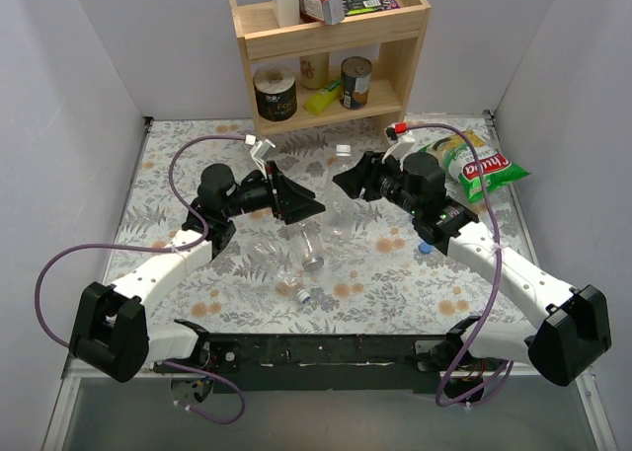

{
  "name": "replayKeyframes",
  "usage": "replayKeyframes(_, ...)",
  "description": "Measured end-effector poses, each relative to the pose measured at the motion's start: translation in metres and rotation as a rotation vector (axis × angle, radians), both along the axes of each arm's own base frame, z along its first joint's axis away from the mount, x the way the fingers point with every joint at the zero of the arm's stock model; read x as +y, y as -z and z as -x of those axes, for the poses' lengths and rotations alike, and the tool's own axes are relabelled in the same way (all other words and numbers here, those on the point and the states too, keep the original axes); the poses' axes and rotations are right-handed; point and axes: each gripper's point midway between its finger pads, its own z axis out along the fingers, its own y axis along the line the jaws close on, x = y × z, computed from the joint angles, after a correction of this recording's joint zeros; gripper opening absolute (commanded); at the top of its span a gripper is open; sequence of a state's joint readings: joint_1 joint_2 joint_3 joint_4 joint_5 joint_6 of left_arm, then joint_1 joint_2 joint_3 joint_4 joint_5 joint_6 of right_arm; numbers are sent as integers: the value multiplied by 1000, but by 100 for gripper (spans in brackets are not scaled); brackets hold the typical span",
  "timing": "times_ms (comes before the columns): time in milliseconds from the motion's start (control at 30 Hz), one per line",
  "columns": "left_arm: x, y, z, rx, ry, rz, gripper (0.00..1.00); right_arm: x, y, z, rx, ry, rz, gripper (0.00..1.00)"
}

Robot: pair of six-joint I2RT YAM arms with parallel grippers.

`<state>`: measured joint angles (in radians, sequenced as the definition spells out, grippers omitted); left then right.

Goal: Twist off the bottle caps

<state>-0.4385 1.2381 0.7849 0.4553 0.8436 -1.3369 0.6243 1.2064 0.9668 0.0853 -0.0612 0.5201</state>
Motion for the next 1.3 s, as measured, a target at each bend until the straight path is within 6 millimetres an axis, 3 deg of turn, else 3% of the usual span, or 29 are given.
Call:
replayKeyframes(133,-2,12,-3,41,4,-15,98,8,-38,2,-113,-34,-120,3)
replayKeyframes(300,-4,21,-6,77,4,-25,98,14,-62,8,-178,-65,-210,1)
replayKeyframes(533,-9,17,1,94,48,10,96,27,-63,15,-182,-104,-252,1)
replayKeyframes(833,-15,24,6,123,87,14,61,41,-50,14,-151,-129,-260,2)
replayKeyframes(900,-14,26,5,127,80,9,58,42,-52,15,-157,-134,-263,7)
replayKeyframes(1033,-14,27,4,125,73,6,45,43,-52,16,-169,-135,-255,27)
replayKeyframes(1100,-14,27,3,126,68,5,43,43,-52,15,-179,-134,-245,41)
replayKeyframes(1167,-14,29,2,125,60,-1,42,43,-50,16,-184,-134,-235,47)
replayKeyframes(1200,-14,31,2,126,59,-6,42,43,-49,16,-185,-134,-228,78)
replayKeyframes(1300,-14,36,1,119,53,-27,41,40,-45,15,-195,-127,-186,84)
